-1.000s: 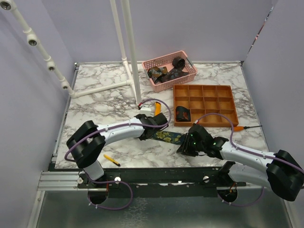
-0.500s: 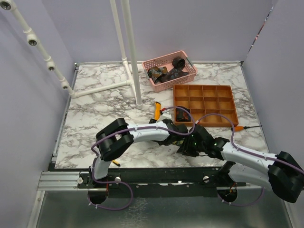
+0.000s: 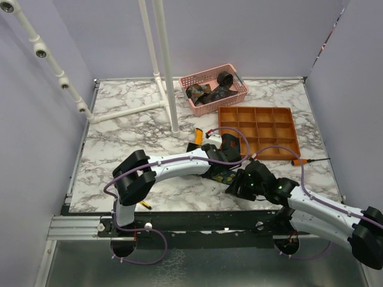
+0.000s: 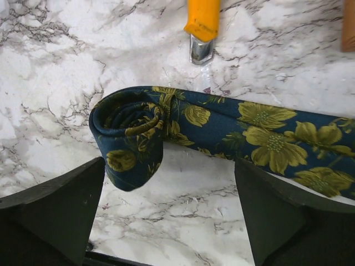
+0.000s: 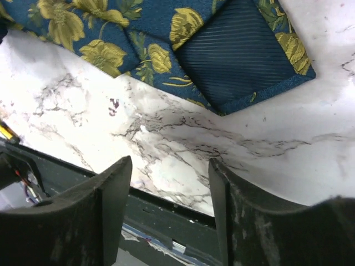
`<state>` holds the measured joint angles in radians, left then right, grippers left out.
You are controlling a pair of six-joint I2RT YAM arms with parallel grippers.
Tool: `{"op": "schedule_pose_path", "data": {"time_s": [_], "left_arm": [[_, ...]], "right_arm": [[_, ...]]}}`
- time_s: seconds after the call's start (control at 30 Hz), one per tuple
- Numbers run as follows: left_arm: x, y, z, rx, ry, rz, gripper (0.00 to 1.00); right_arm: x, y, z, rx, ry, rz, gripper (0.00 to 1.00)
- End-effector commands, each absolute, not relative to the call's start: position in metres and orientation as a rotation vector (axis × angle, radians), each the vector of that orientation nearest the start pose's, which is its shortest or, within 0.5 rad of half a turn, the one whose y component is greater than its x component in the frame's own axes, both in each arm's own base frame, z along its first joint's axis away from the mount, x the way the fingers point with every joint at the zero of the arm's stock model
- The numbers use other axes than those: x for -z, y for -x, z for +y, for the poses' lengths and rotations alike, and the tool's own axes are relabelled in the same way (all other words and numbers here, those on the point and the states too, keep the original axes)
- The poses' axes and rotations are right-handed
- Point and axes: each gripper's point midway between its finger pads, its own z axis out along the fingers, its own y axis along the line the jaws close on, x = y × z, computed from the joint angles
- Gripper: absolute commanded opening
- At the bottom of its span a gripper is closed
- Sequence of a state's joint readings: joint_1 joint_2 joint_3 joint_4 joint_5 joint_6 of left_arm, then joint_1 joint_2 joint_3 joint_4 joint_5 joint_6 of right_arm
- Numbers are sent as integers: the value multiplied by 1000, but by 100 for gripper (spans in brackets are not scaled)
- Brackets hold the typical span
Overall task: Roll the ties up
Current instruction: Roll the tie at the center of the board.
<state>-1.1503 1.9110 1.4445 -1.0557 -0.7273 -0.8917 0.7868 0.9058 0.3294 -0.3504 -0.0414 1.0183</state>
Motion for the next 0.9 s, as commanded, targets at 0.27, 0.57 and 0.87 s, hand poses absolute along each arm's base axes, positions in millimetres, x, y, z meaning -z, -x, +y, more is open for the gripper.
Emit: {"op": "schedule_pose_path", "data": {"time_s": [0.27, 0.57, 0.87], "left_arm": [[-187, -239, -235, 114, -27, 2373, 99], [-174, -269, -122, 160, 174, 2336, 99], [-112, -272, -112, 401, 163, 2454, 99]], "right_arm": [[-102, -161, 221, -880, -112, 2454, 85], [-120, -197, 279, -883, -48, 2465, 86], [-102, -198, 282, -869, -36, 2493, 86]]}}
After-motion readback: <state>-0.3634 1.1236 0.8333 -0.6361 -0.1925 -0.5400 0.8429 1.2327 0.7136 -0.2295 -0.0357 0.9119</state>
